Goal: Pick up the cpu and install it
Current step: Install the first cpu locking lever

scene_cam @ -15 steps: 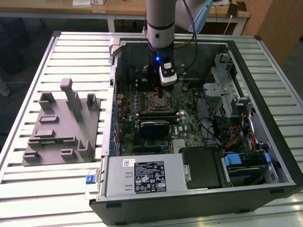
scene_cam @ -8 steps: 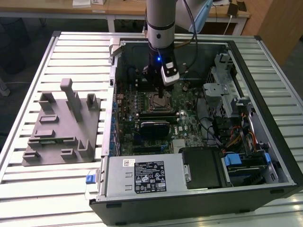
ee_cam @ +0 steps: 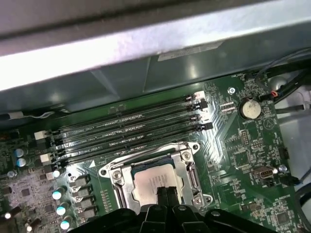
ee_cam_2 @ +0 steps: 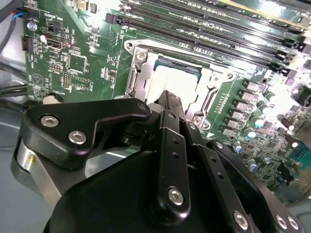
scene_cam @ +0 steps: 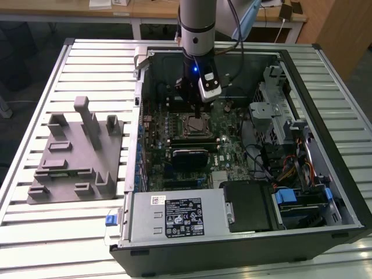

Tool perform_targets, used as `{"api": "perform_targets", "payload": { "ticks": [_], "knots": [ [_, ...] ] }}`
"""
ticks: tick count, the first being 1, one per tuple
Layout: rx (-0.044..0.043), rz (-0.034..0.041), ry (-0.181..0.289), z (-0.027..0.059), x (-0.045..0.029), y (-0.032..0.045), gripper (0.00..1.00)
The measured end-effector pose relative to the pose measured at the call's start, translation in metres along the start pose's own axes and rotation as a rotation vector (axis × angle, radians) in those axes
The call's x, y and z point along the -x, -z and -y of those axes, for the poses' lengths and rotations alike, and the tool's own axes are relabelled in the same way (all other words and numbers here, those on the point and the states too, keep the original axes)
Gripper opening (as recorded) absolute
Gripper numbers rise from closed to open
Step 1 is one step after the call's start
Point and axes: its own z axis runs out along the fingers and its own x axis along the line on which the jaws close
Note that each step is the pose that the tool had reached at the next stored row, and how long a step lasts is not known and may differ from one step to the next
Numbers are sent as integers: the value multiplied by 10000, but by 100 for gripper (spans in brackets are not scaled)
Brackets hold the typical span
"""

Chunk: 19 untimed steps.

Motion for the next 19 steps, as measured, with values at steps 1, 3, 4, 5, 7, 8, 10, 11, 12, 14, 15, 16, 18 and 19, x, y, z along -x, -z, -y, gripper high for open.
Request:
{"api": "perform_targets", "payload": {
  "ticks": [1,3,4,5,7,8,10,11,12,14,15,16,18,19],
  "knots": [
    [0,0,0,0,2,18,11],
    [1,0,0,-1,5,52,11],
    [0,0,0,-1,5,57,11],
    [3,1,0,-1,6,56,11],
    [1,0,3,4,8,57,11],
    [1,0,2,9,9,57,11],
    [1,0,1,20,12,57,11],
    [1,0,1,27,13,57,11],
    [1,0,1,33,15,57,11],
    [1,0,0,43,18,57,11],
    [1,0,0,48,19,57,11],
    [1,0,0,54,21,57,11],
    [1,0,0,66,24,57,11],
    [2,0,0,68,24,57,11]
  ]
}}
